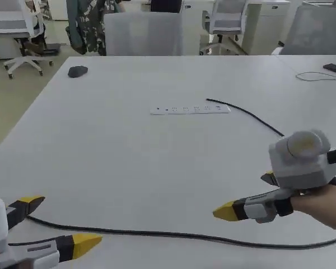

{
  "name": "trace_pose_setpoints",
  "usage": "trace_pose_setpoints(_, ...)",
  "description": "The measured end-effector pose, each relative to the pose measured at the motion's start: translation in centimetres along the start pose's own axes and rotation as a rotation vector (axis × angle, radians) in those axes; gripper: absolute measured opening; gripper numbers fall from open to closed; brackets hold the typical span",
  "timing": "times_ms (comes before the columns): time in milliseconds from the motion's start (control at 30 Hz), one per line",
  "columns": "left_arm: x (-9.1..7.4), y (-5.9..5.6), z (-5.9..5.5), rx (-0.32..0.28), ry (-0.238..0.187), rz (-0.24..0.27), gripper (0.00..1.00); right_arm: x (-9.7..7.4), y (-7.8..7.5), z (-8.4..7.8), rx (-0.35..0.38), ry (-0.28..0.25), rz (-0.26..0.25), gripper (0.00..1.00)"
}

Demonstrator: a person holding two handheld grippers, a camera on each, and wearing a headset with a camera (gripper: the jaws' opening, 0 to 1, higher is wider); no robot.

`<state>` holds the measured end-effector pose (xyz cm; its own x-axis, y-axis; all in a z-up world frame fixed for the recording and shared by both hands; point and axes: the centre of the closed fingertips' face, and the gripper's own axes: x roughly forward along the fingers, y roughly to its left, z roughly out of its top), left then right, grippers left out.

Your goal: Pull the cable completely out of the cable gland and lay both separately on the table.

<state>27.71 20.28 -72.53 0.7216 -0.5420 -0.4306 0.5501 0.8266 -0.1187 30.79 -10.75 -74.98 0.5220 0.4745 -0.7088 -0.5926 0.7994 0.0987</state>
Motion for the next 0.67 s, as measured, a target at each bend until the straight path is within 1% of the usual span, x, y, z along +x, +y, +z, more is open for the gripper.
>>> trace_pose_setpoints(33,0.1,-0.2,0.3,0.002,-0.005,-0.002,0.99,-0.4,-0.4,-0.5,0.006,0.003,-0.010,1.00)
trace_pose_setpoints(67,0.2,-0.3,0.4,0.006,-0.002,0.001,0.99,-0.7,-0.8,-1.1,0.024,0.007,-0.018,1.00)
trace_pose_setpoints(100,0.3,-0.5,0.4,0.005,0.003,-0.008,0.99,-0.9,-0.9,-1.5,0.042,0.010,-0.020,1.00)
trace_pose_setpoints(133,0.5,-0.6,0.4,0.005,0.011,-0.004,0.99,-1.2,-0.8,-2.0,0.079,0.020,-0.023,1.00)
trace_pose_setpoints(167,0.6,-0.7,0.2,0.008,0.024,-0.005,0.99,-1.3,-0.5,-2.2,0.112,0.026,-0.011,1.00)
trace_pose_setpoints(200,0.8,-1.0,0.0,0.003,0.041,-0.013,0.99,-1.5,-0.2,-2.3,0.123,0.025,0.002,1.00)
trace_pose_setpoints(267,1.0,-1.3,0.0,0.005,0.053,-0.015,0.99,-1.7,-0.1,-2.6,0.098,0.036,-0.008,1.00)
trace_pose_setpoints(333,1.1,-1.7,0.2,0.005,0.052,-0.020,0.99,-1.7,-0.2,-2.9,0.054,0.051,-0.018,1.00)
trace_pose_setpoints(367,1.1,-2.0,0.4,0.005,0.049,-0.027,0.99,-1.6,-0.3,-3.1,0.048,0.058,-0.019,1.00)
trace_pose_setpoints(400,1.1,-2.2,0.5,0.006,0.044,-0.029,0.99,-1.6,-0.3,-3.2,0.044,0.060,-0.019,1.00)
trace_pose_setpoints(467,1.1,-2.2,0.6,0.023,0.051,-0.025,0.99,-1.6,-0.3,-3.2,0.042,0.057,-0.011,1.00)
trace_pose_setpoints(600,1.1,-2.1,0.7,0.016,0.054,-0.017,0.99,-1.6,-0.4,-3.2,0.046,0.050,-0.005,1.00)
trace_pose_setpoints(667,1.0,-2.2,0.7,0.017,0.058,-0.014,0.99,-1.5,-0.3,-3.2,0.045,0.049,0.012,1.00)
